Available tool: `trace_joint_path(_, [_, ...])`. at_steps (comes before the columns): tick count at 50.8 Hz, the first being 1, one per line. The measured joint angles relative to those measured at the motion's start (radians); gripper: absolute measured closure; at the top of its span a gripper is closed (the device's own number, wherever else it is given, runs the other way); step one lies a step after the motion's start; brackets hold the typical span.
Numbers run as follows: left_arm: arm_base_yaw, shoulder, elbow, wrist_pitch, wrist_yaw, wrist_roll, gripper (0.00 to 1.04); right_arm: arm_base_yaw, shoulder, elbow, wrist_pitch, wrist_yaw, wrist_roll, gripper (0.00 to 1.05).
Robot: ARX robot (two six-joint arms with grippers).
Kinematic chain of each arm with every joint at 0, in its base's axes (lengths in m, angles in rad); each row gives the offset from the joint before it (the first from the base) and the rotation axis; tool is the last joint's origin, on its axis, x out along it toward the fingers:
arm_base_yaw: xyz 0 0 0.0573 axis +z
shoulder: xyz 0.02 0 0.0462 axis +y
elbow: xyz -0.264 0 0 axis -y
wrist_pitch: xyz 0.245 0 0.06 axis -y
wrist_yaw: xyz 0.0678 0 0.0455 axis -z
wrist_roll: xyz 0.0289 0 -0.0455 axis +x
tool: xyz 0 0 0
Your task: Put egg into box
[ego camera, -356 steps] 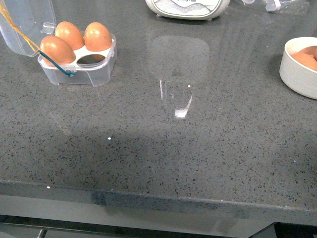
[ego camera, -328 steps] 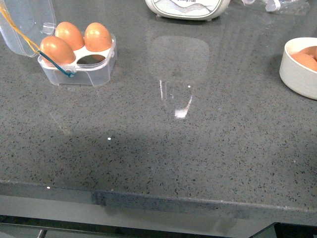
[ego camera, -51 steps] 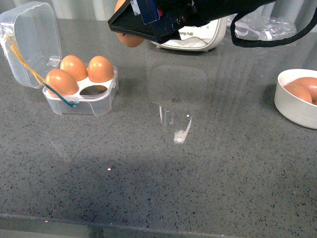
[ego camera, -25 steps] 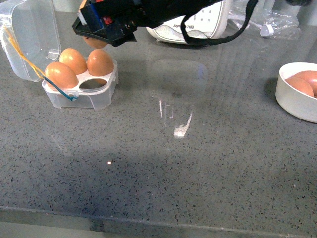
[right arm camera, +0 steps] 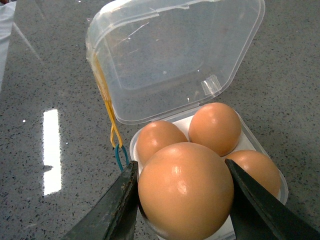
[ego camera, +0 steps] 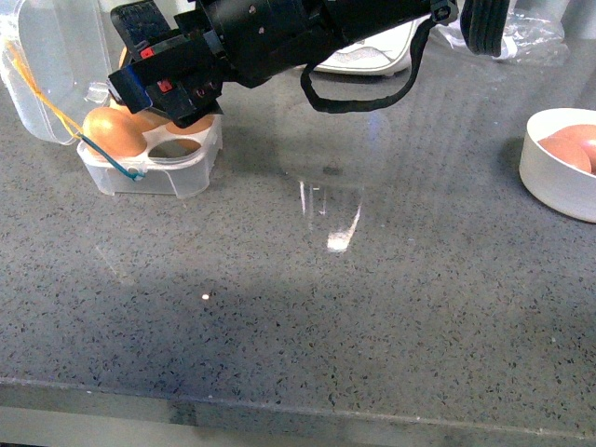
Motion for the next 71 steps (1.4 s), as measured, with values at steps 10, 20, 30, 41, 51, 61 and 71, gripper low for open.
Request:
trace_joint_path(10, [0.000,0.000,0.000,0.000,0.000,0.000,0.07,0.000,0.010,0.000,-0.005,0.011,-0.006,0.62])
trace_joint_path(20, [0.000,0.000,0.000,0.000,0.000,0.000,0.07,0.000,0.027,0.003,-0.016,0.027,-0.023,0.62])
trace_joint_path(30, [0.000,0.000,0.000,0.000,0.000,0.000,0.07,0.000,0.029,0.003,-0.018,0.033,-0.032,0.44])
trace_joint_path(41, [0.000,0.000,0.000,0.000,0.000,0.000,0.07,-0.002,0.029,0.004,-0.024,0.034,-0.037,0.16])
trace_joint_path(51, [0.000,0.000,0.000,0.000,0.000,0.000,0.07,-0.013,0.014,0.001,-0.008,0.041,-0.032,0.07])
trace_joint_path(61, [0.000,0.000,0.000,0.000,0.000,0.000,0.07,-0.072,-0.089,-0.062,0.094,0.087,0.027,0.07])
trace_joint_path(71, [0.000,0.000,0.000,0.000,0.000,0.000,0.07,-0.244,-0.236,-0.260,0.285,0.318,0.200,0.07])
